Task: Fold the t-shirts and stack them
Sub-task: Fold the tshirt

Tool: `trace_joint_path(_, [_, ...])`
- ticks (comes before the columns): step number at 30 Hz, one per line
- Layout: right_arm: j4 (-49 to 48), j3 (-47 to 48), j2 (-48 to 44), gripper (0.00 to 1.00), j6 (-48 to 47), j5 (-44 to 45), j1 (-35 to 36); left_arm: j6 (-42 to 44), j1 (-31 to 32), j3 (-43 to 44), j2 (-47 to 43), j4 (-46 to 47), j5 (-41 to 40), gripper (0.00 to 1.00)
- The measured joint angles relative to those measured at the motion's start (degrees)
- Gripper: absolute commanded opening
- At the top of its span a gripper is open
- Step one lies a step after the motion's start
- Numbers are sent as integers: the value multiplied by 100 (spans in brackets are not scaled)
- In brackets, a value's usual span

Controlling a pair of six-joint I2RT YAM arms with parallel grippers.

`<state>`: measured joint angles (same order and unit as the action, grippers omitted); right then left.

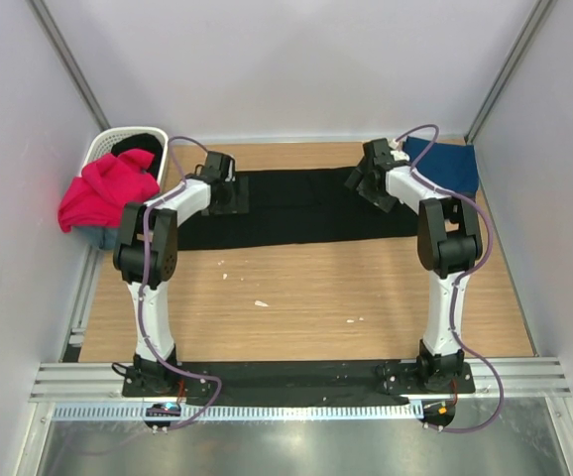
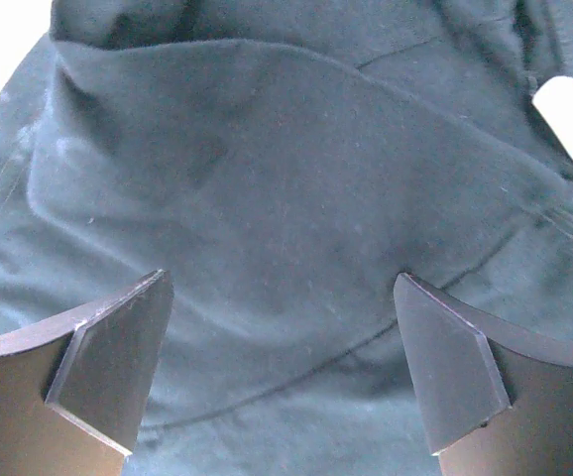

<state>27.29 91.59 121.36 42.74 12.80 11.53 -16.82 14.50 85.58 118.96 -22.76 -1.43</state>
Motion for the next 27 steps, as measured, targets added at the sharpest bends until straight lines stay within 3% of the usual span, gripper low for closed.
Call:
trace_joint_path(8, [-26, 223, 245, 100, 76, -24, 83, -448, 20, -273, -140, -20, -310, 85])
trace_joint_path(16, [9, 909, 697, 100, 57, -37, 350, -1193, 90, -2076, -1532, -264, -564, 84])
trace_joint_path(21, [72, 1554, 1108, 100, -74, -81, 529, -1609, 487, -2994, -2339, -505, -678, 84])
trace_joint_path(27, [328, 2815, 1860, 100, -299, -162, 649, -1954, 1180, -3397, -2723, -680, -713, 84])
